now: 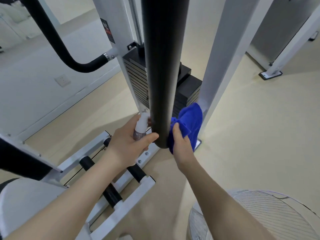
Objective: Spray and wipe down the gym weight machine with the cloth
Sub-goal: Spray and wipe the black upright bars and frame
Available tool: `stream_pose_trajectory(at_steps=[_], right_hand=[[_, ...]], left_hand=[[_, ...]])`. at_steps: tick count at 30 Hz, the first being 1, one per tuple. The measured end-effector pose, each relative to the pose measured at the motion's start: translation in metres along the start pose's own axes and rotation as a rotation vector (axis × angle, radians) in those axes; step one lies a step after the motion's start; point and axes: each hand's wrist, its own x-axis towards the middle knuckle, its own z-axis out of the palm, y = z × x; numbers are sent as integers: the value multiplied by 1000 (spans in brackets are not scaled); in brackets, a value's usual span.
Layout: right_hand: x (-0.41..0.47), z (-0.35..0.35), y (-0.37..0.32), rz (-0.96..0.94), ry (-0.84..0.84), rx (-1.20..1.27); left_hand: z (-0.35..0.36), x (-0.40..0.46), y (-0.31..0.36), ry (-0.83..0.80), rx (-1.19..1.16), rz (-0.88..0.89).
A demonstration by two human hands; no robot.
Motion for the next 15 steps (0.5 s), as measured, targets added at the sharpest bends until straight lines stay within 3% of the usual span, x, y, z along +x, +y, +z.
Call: stream_pose_trajectory(at_steps=[2, 4, 9, 12, 15], right_hand=[[-23, 3, -12, 271, 45, 325], [-39, -1, -43, 327, 19, 558], [-64, 2, -97, 101, -78, 670], [-70, 13, -87, 213, 45, 560], [-70, 28, -75, 386, 62, 706]], left_hand=[[-4, -6, 5, 25, -76, -46], [-7, -12, 9, 114, -179, -126], [-22, -19, 17, 177, -171, -88], [-28, -17, 13, 141, -209, -68], [-31, -22, 5, 113, -202, -58]])
